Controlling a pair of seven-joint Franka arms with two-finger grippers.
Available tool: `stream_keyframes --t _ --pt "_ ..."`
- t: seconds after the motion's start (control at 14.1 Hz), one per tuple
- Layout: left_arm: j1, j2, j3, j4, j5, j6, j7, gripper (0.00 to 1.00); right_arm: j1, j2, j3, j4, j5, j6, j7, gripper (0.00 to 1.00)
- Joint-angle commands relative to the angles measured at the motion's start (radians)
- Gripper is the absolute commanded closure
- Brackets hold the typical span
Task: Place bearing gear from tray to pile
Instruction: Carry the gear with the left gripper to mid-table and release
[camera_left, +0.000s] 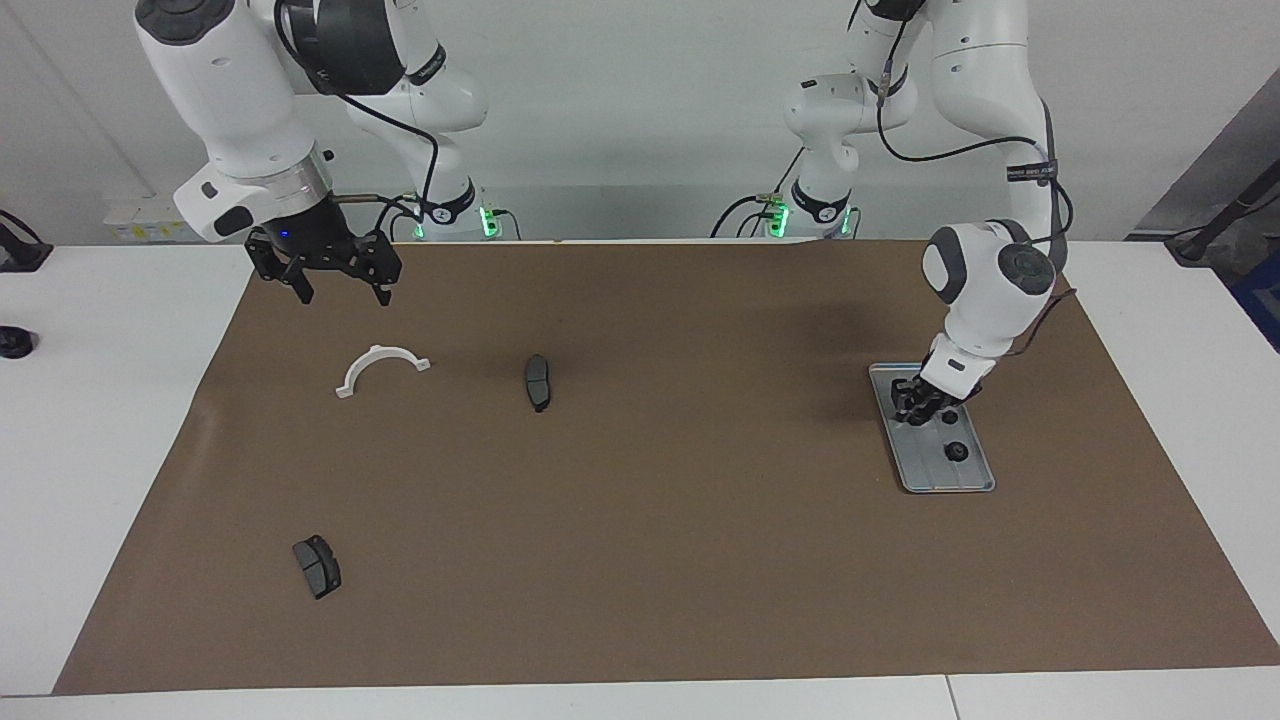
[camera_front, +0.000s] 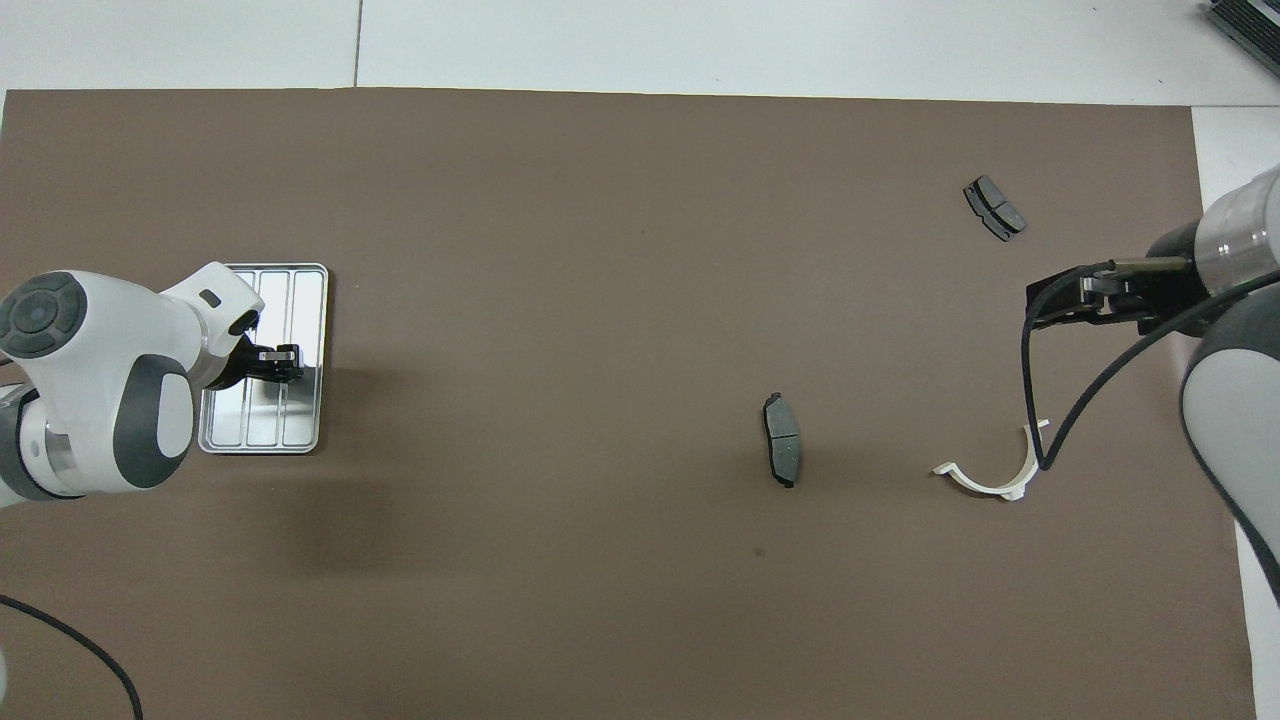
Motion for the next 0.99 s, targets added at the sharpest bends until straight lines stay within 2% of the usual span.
stream_keyframes --t 0.0,0.21,0.42,0.57,0.92 --pt "0.008 0.0 0.002 -0.02 0.001 0.014 0.016 0.74 -0.005 -0.023 0.004 -0.026 0.004 0.02 -0.001 0.0" --pt "0.008 0.008 0.002 0.029 0.001 -0.014 0.013 0.92 -0.005 -0.023 0.004 -0.026 0.004 0.016 -0.003 0.0" --pt "-0.027 0.062 -0.002 0.217 0.001 -0.144 -0.018 0.93 -0.005 -0.023 0.004 -0.026 0.004 0.013 -0.003 0.0" --pt "-0.097 0.091 -0.002 0.293 0.001 -0.17 -0.114 0.92 -0.005 -0.023 0.004 -0.026 0.004 0.013 -0.003 0.0" --pt "-0.381 0.089 0.0 0.287 0.002 -0.158 -0.43 0.9 -0.006 -0.023 0.004 -0.026 0.004 0.011 -0.003 0.0"
